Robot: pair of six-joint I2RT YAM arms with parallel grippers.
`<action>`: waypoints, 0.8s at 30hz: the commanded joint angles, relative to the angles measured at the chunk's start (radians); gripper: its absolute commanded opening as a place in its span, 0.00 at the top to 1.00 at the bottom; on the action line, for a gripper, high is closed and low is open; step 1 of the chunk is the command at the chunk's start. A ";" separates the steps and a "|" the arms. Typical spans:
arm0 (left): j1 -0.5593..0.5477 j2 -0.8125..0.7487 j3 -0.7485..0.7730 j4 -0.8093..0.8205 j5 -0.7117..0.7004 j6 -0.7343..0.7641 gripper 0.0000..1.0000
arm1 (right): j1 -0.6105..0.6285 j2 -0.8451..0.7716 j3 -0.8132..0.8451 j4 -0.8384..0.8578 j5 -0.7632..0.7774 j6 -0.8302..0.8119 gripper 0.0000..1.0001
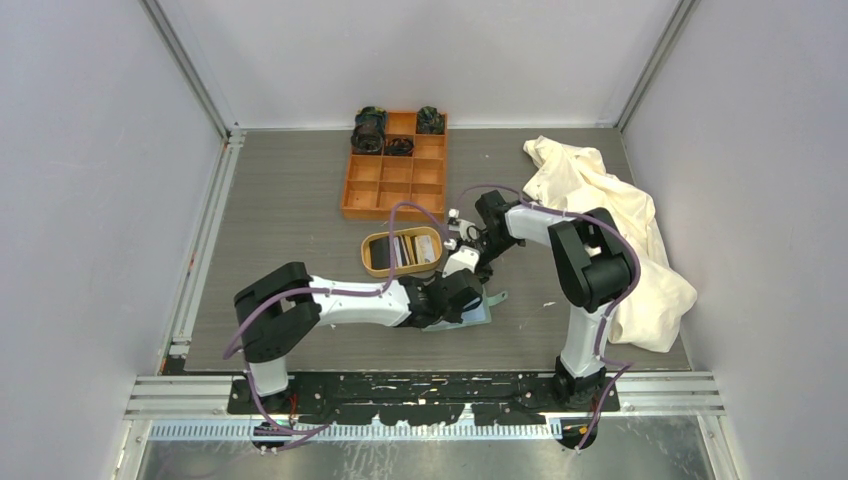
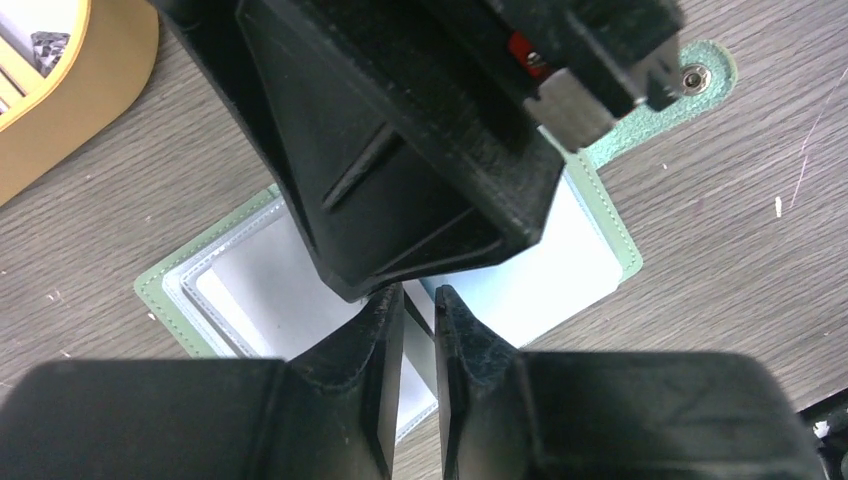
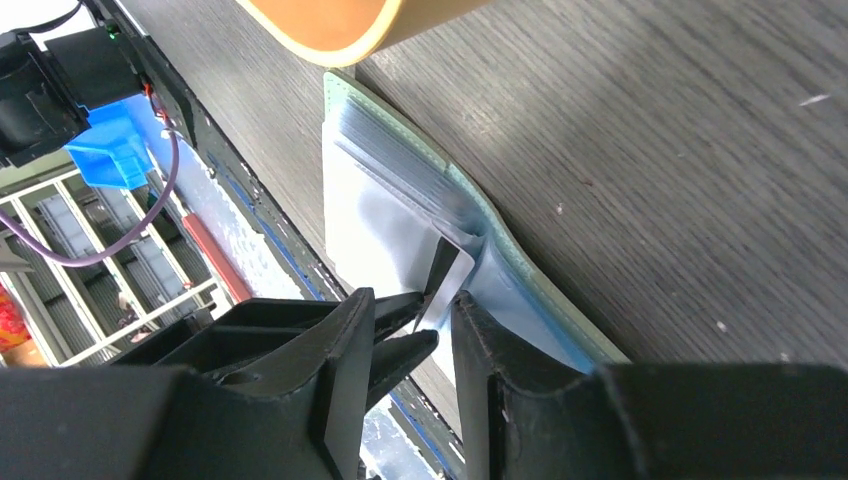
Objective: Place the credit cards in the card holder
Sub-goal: Insert the credit card into the card holder.
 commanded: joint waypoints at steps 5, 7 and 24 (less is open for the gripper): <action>0.009 -0.083 -0.026 0.002 -0.055 0.017 0.82 | 0.006 -0.065 0.043 -0.039 0.007 -0.049 0.60; 0.010 -0.104 -0.035 0.005 -0.052 0.018 0.82 | 0.004 -0.081 0.045 -0.044 0.014 -0.063 0.60; 0.042 -0.451 -0.355 0.204 -0.029 0.009 0.83 | 0.014 -0.121 0.022 -0.045 0.113 -0.114 0.85</action>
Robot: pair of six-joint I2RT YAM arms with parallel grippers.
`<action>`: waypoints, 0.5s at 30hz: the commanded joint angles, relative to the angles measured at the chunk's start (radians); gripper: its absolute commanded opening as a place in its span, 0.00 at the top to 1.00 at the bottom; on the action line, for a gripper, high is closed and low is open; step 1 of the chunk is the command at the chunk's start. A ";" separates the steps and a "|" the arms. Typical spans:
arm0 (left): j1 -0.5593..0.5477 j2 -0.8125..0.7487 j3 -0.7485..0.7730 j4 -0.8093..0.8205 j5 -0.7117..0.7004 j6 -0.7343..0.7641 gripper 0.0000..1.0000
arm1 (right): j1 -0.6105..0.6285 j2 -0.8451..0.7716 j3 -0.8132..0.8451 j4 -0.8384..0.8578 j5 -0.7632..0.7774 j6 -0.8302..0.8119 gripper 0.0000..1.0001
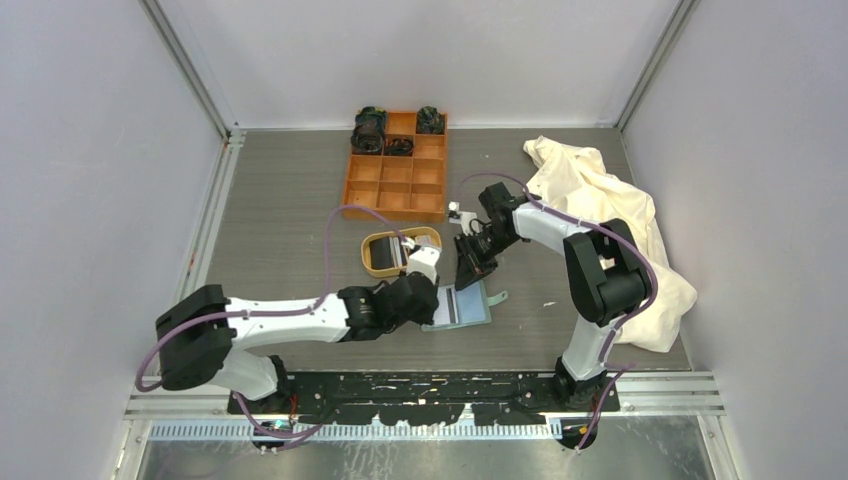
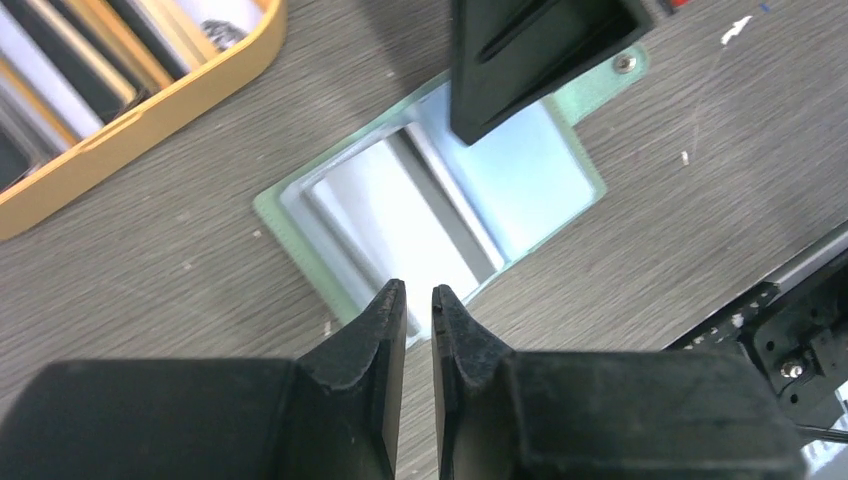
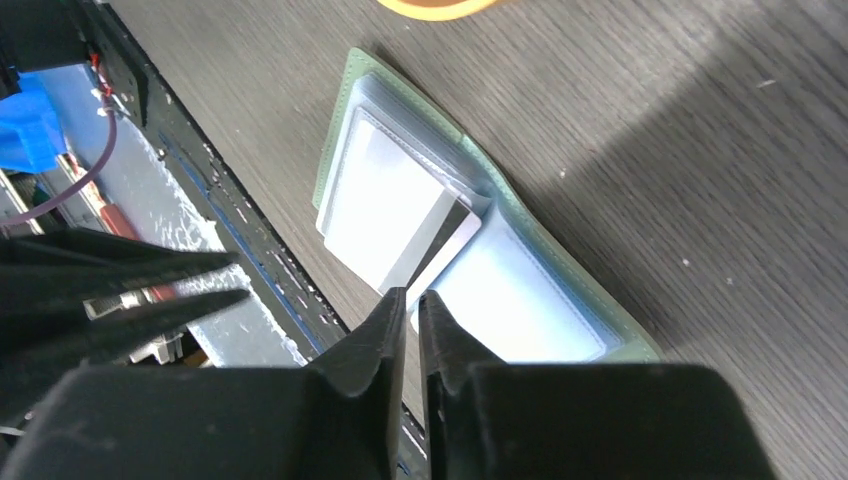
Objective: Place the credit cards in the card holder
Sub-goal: Insert the credit card into the card holder.
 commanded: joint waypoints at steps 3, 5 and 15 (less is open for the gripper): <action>0.077 -0.107 -0.145 0.073 0.000 -0.060 0.84 | 0.026 0.014 0.020 -0.002 0.094 0.019 0.89; 0.108 -0.107 -0.173 0.066 0.023 -0.085 0.84 | 0.032 0.023 0.019 -0.004 0.107 0.019 0.90; 0.134 -0.011 -0.186 0.083 0.087 -0.109 0.85 | 0.071 0.080 0.019 0.000 0.146 0.041 0.91</action>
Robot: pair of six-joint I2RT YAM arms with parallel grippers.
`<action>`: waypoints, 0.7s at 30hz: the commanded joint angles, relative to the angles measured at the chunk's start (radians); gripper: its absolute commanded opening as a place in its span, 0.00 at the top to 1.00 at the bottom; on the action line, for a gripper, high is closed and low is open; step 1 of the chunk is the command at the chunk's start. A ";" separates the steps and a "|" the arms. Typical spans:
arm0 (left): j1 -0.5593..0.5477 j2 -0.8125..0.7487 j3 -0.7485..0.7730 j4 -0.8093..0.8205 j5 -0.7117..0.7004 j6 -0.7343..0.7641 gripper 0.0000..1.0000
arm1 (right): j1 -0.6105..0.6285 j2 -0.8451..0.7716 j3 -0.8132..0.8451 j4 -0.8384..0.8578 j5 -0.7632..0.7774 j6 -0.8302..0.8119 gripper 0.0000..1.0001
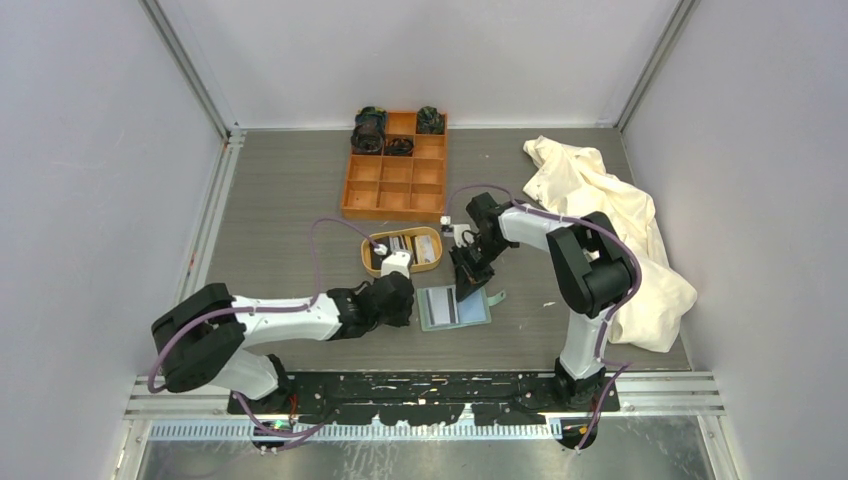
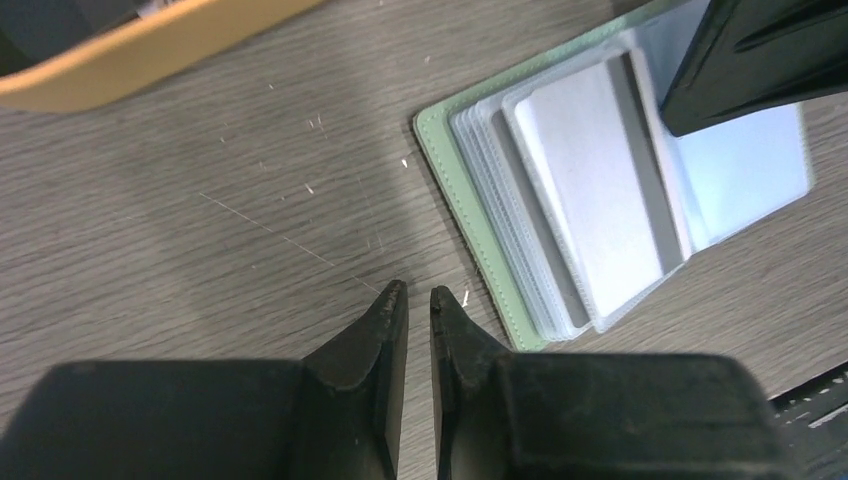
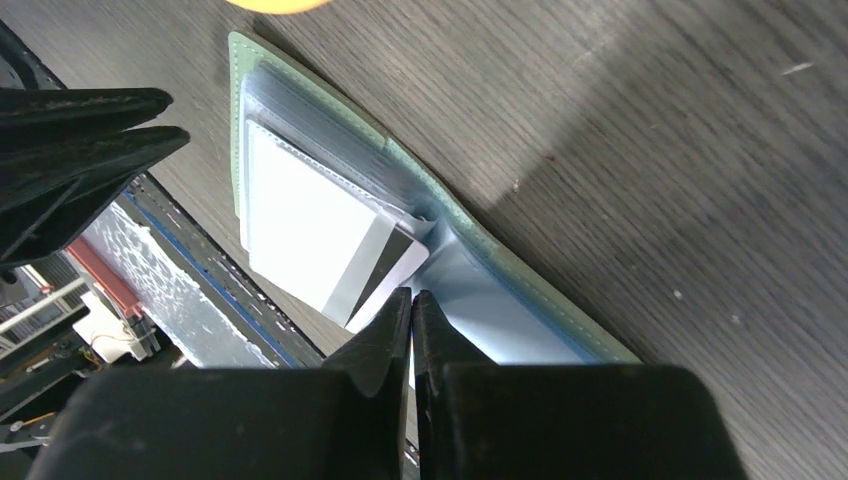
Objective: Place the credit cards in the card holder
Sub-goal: Insert the credit card into the card holder.
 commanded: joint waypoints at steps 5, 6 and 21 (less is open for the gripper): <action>0.001 0.094 0.045 0.052 0.072 -0.016 0.86 | 0.031 0.015 0.024 0.013 -0.010 0.033 0.91; 0.001 0.102 0.048 0.070 0.080 -0.016 0.87 | 0.034 0.017 0.026 0.015 -0.023 0.037 0.91; 0.000 0.116 0.046 0.113 0.121 -0.023 0.88 | 0.033 -0.019 0.072 -0.038 -0.142 -0.033 0.89</action>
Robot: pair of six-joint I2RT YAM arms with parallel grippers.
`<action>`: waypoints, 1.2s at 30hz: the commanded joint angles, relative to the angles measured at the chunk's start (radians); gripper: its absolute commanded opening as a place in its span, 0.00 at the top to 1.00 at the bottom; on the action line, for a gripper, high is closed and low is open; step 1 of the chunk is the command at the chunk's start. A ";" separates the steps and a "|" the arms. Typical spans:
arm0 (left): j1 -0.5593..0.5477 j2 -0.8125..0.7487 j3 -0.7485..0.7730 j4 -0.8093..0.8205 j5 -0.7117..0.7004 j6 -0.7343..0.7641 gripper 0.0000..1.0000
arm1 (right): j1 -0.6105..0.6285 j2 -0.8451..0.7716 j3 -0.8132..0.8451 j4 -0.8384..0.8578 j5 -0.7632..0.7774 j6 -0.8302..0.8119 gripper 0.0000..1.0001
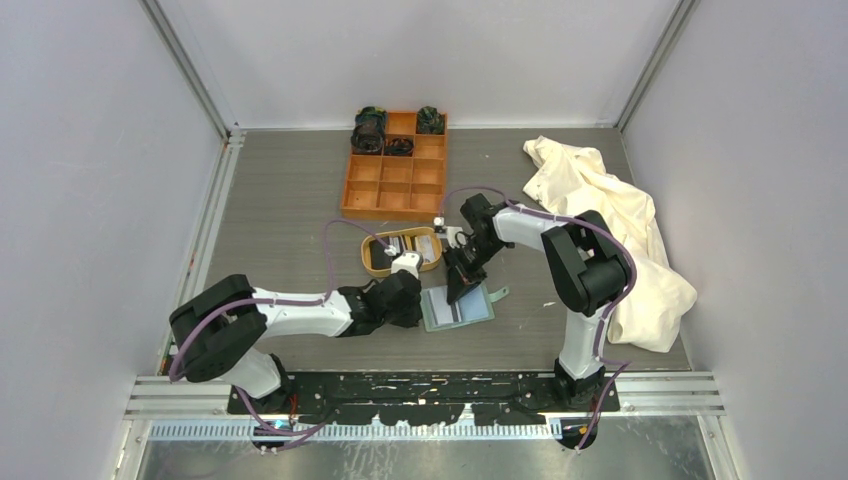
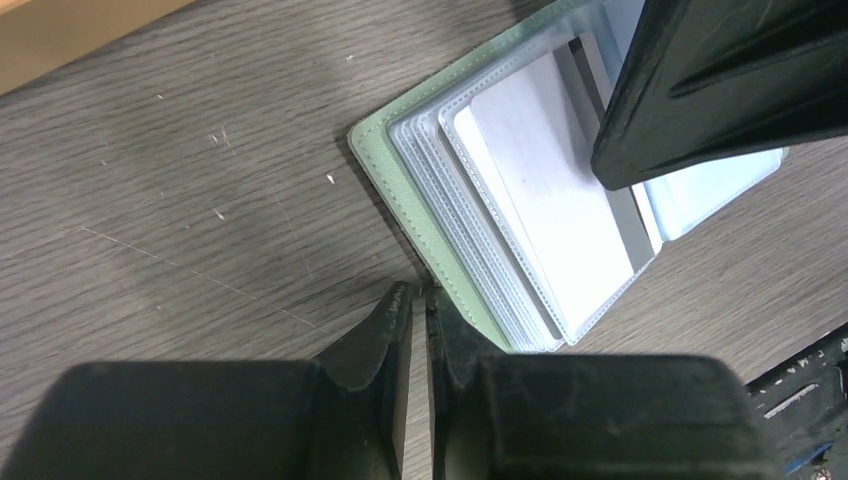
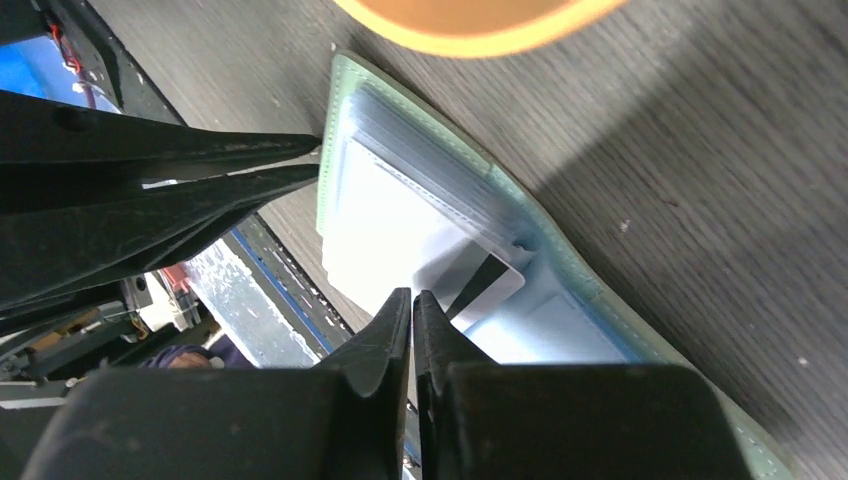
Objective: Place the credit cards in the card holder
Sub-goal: Insert the credit card into the card holder.
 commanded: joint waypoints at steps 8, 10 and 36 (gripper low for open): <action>-0.002 -0.088 -0.017 0.025 -0.002 0.008 0.89 | -0.015 -0.085 0.059 -0.084 0.046 -0.124 0.81; -0.001 -0.102 -0.025 0.041 0.006 0.008 0.88 | -0.014 -0.077 0.054 -0.080 0.069 -0.111 0.70; -0.001 0.040 0.012 0.139 0.087 0.002 0.85 | -0.014 0.016 0.041 0.002 -0.044 0.054 0.52</action>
